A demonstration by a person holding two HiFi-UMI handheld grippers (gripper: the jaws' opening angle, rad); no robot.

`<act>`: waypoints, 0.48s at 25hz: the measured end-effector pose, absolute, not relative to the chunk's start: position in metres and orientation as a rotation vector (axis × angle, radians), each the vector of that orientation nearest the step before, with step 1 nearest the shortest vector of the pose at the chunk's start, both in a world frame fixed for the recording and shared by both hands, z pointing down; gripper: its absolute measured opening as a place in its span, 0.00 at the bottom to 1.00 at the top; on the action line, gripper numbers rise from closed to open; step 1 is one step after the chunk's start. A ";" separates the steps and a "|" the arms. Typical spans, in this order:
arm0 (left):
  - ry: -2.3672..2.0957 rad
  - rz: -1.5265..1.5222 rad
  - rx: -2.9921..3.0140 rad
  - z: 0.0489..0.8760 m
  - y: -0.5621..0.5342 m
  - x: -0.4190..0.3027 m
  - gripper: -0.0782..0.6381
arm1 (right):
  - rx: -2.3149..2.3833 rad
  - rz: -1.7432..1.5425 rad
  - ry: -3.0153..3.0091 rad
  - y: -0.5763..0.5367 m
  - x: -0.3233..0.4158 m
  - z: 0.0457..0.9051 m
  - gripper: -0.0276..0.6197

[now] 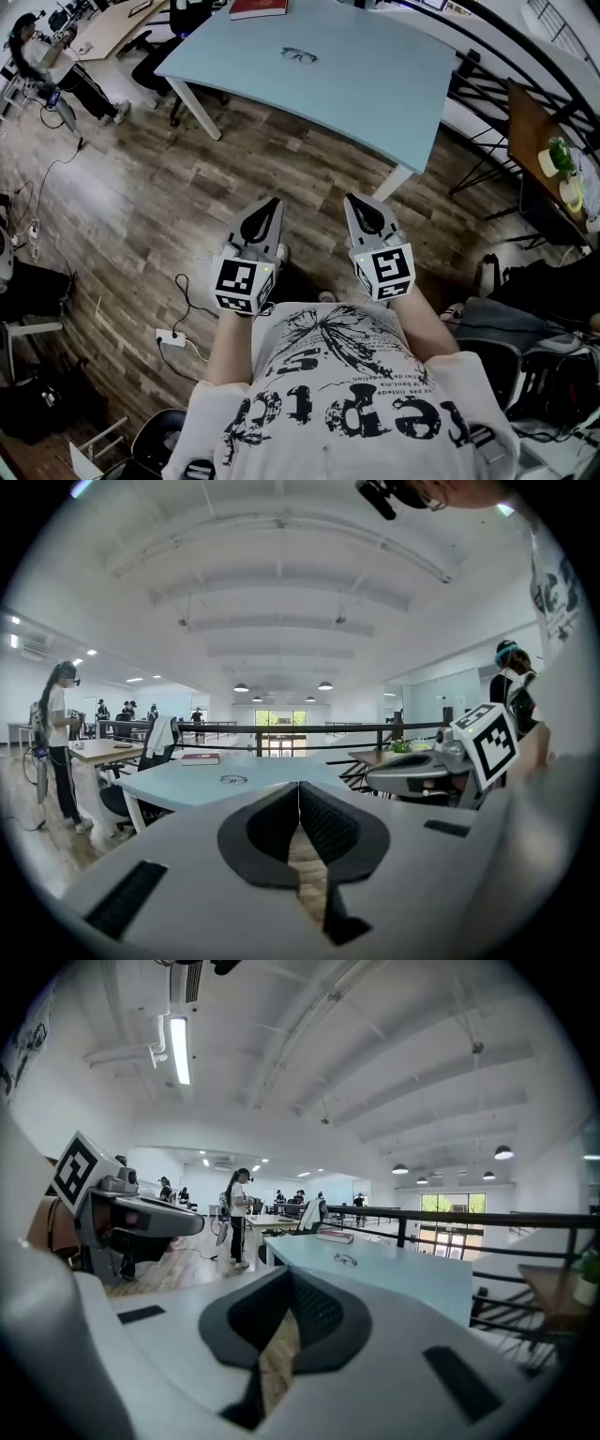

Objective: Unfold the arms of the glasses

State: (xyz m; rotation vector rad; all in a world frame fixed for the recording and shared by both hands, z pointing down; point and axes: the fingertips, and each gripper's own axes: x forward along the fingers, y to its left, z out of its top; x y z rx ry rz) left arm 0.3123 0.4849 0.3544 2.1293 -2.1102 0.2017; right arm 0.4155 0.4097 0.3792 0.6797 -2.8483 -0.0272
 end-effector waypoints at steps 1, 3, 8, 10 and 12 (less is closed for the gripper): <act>-2.105 0.207 2.145 0.355 0.480 0.306 0.13 | 0.683 -0.025 -2.843 0.405 0.409 0.382 0.06; -2.095 0.208 2.167 0.358 0.469 0.292 0.13 | 0.686 -0.024 -2.831 0.397 0.393 0.387 0.06; -2.049 0.195 2.195 0.374 0.448 0.236 0.13 | 0.713 -0.008 -2.810 0.382 0.337 0.402 0.06; -2.021 0.198 2.221 0.377 0.439 0.209 0.13 | 0.745 -0.007 -2.804 0.374 0.311 0.404 0.06; -1.990 0.204 2.251 0.378 0.427 0.180 0.13 | 0.783 0.002 -2.797 0.364 0.284 0.403 0.06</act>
